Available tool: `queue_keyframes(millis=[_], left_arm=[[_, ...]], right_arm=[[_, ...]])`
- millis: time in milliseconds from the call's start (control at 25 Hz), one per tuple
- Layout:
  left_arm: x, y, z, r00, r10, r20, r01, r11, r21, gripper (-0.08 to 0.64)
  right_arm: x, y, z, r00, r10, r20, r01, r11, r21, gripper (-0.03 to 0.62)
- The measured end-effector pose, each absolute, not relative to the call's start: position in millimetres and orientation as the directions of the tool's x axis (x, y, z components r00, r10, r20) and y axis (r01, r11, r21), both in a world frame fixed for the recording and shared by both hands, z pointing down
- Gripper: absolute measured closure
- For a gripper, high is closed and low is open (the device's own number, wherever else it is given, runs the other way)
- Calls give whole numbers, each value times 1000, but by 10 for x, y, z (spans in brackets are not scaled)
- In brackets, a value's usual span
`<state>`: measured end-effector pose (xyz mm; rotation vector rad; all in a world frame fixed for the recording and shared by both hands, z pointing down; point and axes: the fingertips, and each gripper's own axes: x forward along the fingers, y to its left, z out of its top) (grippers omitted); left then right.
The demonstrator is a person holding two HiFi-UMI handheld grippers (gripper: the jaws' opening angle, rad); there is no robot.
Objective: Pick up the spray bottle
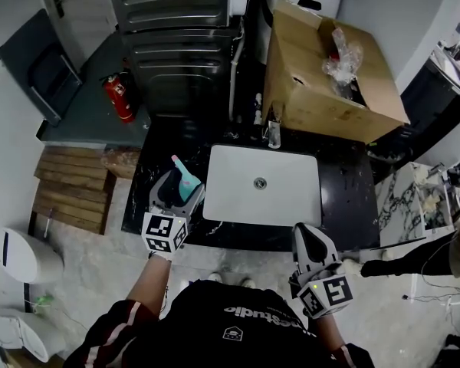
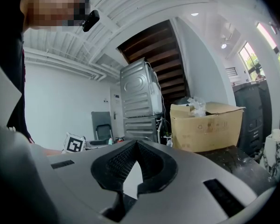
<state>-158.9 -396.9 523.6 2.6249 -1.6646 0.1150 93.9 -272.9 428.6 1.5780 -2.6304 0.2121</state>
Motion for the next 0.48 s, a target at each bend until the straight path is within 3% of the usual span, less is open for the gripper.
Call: queue_keyframes(millis=[480], left_arm=[[-1605, -4140, 5690, 441, -887, 139, -896, -443, 20, 222]], right_arm=[[962, -2720, 4351, -439, -888, 138, -897, 426, -113, 555]])
